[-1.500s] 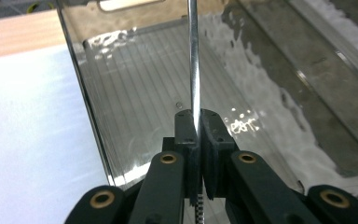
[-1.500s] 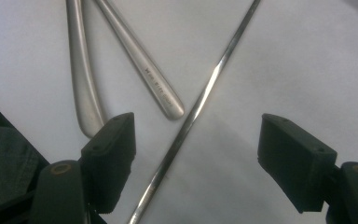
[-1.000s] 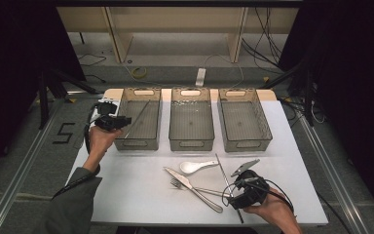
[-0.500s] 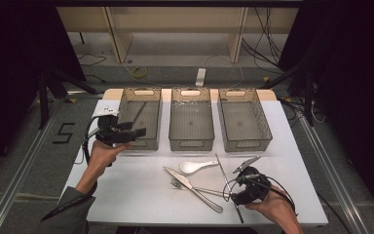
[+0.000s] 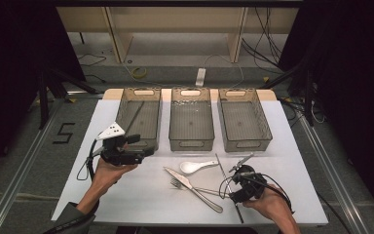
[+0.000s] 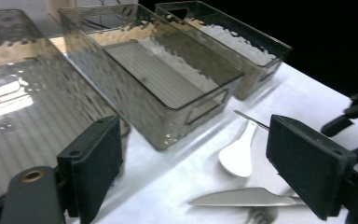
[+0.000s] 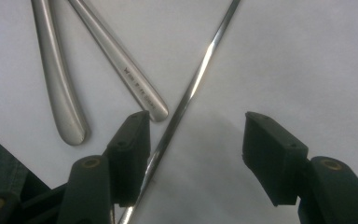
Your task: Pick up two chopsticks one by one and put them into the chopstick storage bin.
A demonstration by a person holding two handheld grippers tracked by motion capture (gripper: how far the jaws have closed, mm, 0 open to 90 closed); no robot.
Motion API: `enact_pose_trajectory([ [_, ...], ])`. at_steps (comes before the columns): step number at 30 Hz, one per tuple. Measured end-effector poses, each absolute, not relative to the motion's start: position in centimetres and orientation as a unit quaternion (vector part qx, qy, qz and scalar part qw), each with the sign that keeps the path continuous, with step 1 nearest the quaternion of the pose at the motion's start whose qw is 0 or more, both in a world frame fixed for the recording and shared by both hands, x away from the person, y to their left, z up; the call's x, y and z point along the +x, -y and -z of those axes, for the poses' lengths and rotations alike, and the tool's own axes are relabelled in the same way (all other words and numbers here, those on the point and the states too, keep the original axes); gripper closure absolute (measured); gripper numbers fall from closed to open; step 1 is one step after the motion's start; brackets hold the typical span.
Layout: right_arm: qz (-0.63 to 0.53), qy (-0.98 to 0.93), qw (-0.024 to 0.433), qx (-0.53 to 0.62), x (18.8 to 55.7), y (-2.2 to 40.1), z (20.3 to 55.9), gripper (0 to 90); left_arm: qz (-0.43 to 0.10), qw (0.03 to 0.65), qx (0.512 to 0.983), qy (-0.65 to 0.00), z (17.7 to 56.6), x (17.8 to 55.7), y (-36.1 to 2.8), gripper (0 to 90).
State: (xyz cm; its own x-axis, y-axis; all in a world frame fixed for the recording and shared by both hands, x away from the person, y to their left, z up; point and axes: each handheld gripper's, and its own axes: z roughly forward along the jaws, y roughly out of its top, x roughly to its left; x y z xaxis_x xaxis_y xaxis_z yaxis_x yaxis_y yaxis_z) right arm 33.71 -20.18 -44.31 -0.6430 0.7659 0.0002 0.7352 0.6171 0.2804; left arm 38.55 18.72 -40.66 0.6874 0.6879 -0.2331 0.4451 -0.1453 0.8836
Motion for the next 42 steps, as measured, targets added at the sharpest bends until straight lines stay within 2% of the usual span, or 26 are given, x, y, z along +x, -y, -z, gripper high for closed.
enact_pose_trajectory([
  [8,-0.108,-0.904,0.049,0.411,33.7,19.6,44.9,52.8,-0.112,0.530,0.756,-0.367,41.0,36.9,-18.0,17.0],
  [9,-0.106,-0.905,0.044,0.409,33.7,19.5,45.0,56.9,-0.111,0.532,0.756,-0.366,41.0,36.7,-17.8,17.0],
  [18,-0.092,-0.910,0.036,0.402,34.0,19.0,45.4,65.3,-0.109,0.531,0.761,-0.357,41.0,36.5,-17.5,16.8],
  [23,-0.081,-0.912,0.041,0.400,34.3,18.8,45.5,73.4,-0.114,0.528,0.764,-0.352,41.0,36.4,-17.3,16.8],
  [42,-0.048,-0.910,0.054,0.408,35.3,19.4,45.4,84.3,-0.109,0.527,0.768,-0.347,40.9,36.4,-17.3,17.0],
])
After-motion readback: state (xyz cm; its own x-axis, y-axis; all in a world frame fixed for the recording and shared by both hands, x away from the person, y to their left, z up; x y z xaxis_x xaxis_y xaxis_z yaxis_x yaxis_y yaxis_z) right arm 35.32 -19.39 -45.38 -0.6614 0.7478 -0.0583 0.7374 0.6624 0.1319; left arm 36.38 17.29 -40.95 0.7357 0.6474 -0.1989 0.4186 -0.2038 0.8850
